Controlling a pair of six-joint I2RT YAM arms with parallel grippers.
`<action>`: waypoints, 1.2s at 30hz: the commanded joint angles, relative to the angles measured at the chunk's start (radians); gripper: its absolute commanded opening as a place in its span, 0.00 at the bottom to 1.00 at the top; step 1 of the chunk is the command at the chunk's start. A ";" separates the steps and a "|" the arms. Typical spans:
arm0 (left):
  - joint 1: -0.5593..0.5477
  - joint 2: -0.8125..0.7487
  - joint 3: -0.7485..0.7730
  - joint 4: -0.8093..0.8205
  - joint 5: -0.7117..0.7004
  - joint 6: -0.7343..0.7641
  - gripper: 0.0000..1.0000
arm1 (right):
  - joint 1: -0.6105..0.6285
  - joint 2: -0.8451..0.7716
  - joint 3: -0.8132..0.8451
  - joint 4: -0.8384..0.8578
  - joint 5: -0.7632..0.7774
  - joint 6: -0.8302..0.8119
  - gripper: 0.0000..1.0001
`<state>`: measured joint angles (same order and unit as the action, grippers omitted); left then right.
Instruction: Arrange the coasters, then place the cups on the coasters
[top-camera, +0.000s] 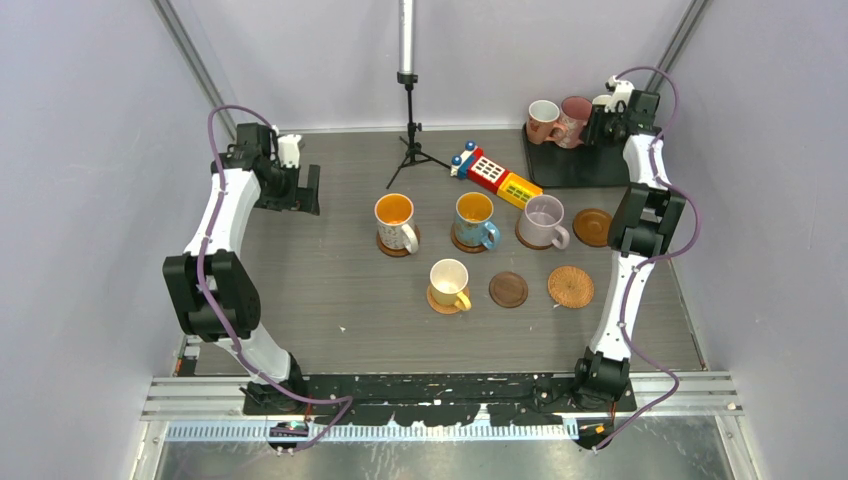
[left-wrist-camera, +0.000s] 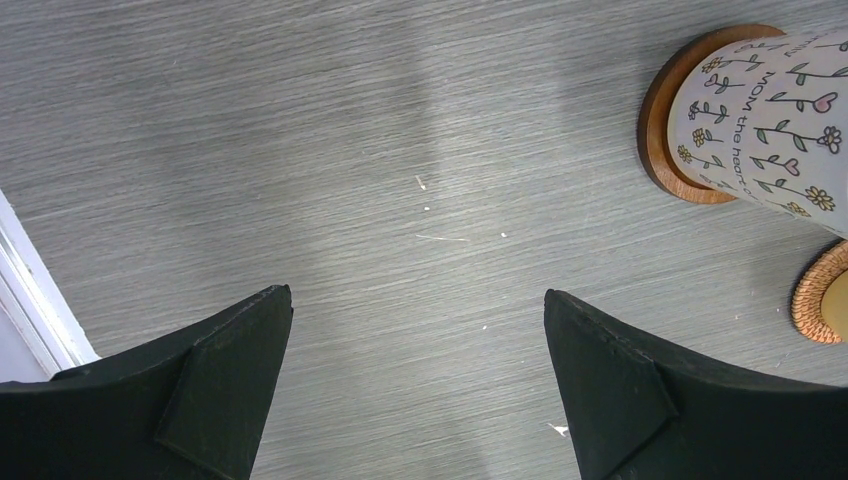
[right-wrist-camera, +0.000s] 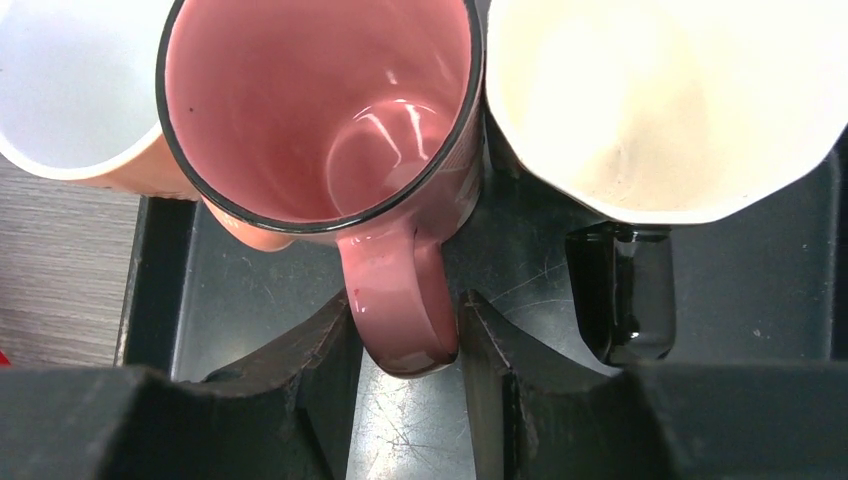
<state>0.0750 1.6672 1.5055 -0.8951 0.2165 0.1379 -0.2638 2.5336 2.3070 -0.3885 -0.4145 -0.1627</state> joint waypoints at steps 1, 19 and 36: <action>0.006 0.005 0.044 -0.003 0.006 -0.002 1.00 | 0.006 -0.092 0.043 0.027 0.043 -0.002 0.44; 0.008 0.020 0.063 -0.007 0.022 -0.010 1.00 | 0.006 -0.196 -0.087 0.039 0.040 -0.069 0.16; 0.006 -0.013 0.032 -0.003 0.041 -0.027 1.00 | -0.004 -0.424 -0.423 -0.078 -0.011 -0.206 0.31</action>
<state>0.0753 1.6829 1.5349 -0.8986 0.2363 0.1287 -0.2619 2.2086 1.8896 -0.4152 -0.3801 -0.3393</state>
